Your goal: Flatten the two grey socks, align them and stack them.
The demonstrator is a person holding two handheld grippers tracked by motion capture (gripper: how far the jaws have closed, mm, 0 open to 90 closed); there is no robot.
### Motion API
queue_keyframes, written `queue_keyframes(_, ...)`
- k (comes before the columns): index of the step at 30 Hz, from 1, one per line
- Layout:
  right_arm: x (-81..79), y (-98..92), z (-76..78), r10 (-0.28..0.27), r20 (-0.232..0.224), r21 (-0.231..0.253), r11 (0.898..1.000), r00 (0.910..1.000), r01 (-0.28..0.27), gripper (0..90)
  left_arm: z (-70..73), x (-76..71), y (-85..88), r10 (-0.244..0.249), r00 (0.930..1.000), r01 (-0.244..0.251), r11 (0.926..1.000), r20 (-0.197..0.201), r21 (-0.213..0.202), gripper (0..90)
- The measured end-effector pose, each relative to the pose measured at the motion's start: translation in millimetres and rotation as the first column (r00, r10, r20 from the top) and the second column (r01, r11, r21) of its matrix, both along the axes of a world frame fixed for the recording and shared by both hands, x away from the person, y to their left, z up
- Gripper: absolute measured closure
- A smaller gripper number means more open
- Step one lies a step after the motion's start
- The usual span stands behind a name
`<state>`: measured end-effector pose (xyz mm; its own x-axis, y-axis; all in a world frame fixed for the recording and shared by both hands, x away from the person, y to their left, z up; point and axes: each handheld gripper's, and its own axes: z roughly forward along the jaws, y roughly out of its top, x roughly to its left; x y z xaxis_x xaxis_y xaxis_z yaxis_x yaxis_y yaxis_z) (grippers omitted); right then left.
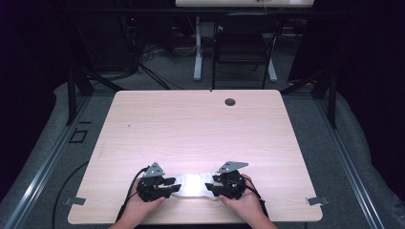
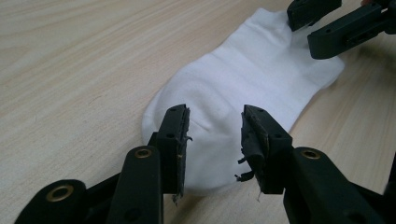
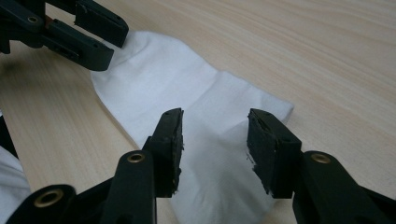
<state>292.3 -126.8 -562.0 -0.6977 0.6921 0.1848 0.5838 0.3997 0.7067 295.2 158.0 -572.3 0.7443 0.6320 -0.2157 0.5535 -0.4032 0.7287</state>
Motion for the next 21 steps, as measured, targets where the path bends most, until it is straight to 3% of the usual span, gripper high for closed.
queue_keyframes(11, 1.0, -1.8, -8.2, -0.002, -0.027, -0.030, 1.000, 0.9996, 0.001, 56.2, -3.3, 0.3, -0.2, -0.011, 0.9999, 0.011, 0.9999, -0.007, 0.011, 60.9)
queue_keyframes(19, -0.1, -2.9, -10.9, -0.019, -0.034, -0.026, 0.999, 0.9992, 0.018, 57.4, -5.7, 0.3, -0.4, -0.014, 0.9999, 0.014, 0.9997, -0.009, 0.020, 60.9)
queue_keyframes(21, 0.2, -3.9, -11.8, -0.031, -0.040, -0.007, 1.000, 0.9987, 0.031, 58.4, -5.8, 0.4, -0.3, -0.012, 0.9999, 0.012, 0.9997, -0.010, 0.019, 61.0)
